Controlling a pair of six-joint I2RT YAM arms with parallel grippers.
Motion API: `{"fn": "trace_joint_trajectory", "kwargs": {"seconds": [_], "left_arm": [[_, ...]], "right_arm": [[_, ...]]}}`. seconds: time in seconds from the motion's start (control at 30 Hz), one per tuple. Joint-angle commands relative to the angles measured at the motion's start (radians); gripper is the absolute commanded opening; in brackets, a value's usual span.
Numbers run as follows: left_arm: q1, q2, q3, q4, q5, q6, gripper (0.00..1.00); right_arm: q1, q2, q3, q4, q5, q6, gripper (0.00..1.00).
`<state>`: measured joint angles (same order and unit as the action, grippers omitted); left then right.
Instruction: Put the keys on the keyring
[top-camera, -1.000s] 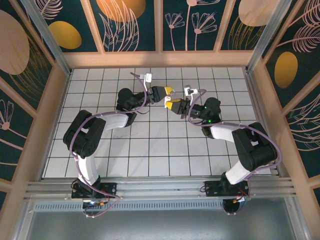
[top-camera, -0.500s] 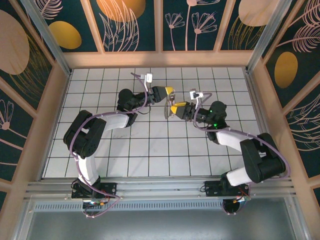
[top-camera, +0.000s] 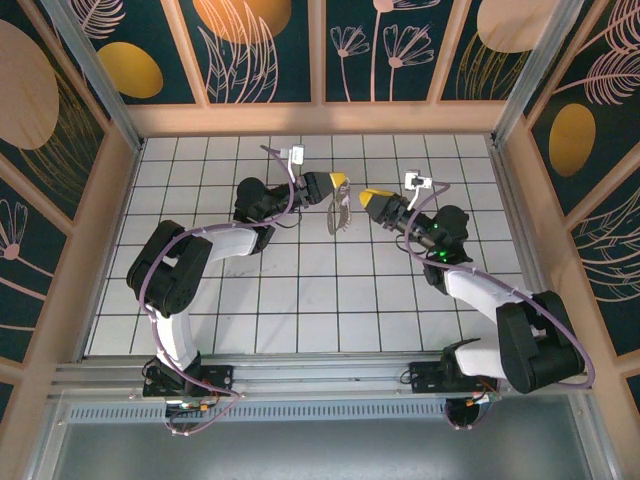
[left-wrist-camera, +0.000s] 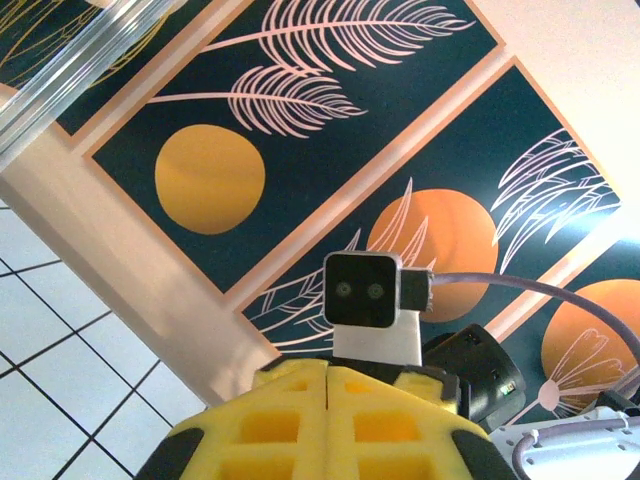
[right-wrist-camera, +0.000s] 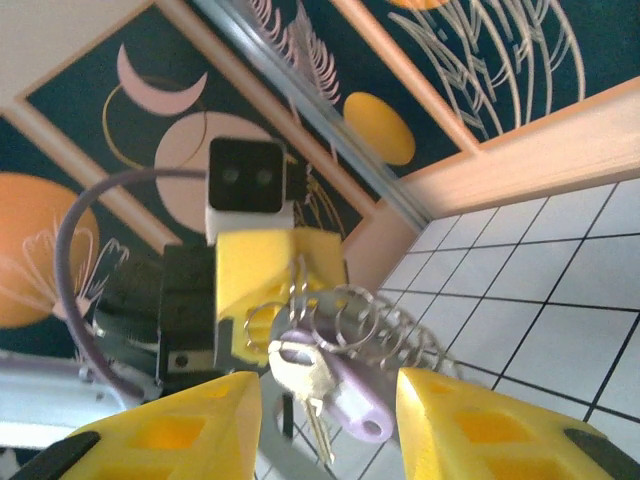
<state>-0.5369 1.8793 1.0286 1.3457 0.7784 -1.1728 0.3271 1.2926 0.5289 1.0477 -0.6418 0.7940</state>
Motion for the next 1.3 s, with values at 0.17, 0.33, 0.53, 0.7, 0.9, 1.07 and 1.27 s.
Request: {"fn": "trace_joint_trajectory", "kwargs": {"seconds": [0.17, 0.33, 0.53, 0.7, 0.9, 1.07, 1.27], "left_arm": [[-0.004, 0.001, 0.012, 0.078, -0.021, -0.014, 0.0], [-0.004, 0.003, 0.011, 0.084, -0.022, -0.019, 0.0], [-0.005, 0.002, 0.01, 0.085, -0.021, -0.019, 0.0], [-0.005, 0.003, 0.009, 0.086, -0.021, -0.018, 0.0], [-0.005, 0.004, 0.013, 0.087, -0.022, -0.019, 0.0], [-0.005, 0.004, 0.013, 0.087, -0.023, -0.019, 0.0], [-0.005, 0.005, 0.013, 0.09, -0.022, -0.022, 0.0]], "right_arm": [[0.046, 0.057, 0.066, 0.109, 0.125, 0.13, 0.4], [0.08, 0.099, 0.09, 0.146, 0.142, 0.145, 0.4], [0.101, 0.114, 0.103, 0.153, 0.145, 0.14, 0.39], [0.107, 0.12, 0.102, 0.163, 0.141, 0.139, 0.38], [0.118, 0.128, 0.108, 0.164, 0.137, 0.133, 0.36], [0.121, 0.14, 0.112, 0.168, 0.133, 0.135, 0.32], [0.125, 0.146, 0.118, 0.17, 0.133, 0.133, 0.25]]}}
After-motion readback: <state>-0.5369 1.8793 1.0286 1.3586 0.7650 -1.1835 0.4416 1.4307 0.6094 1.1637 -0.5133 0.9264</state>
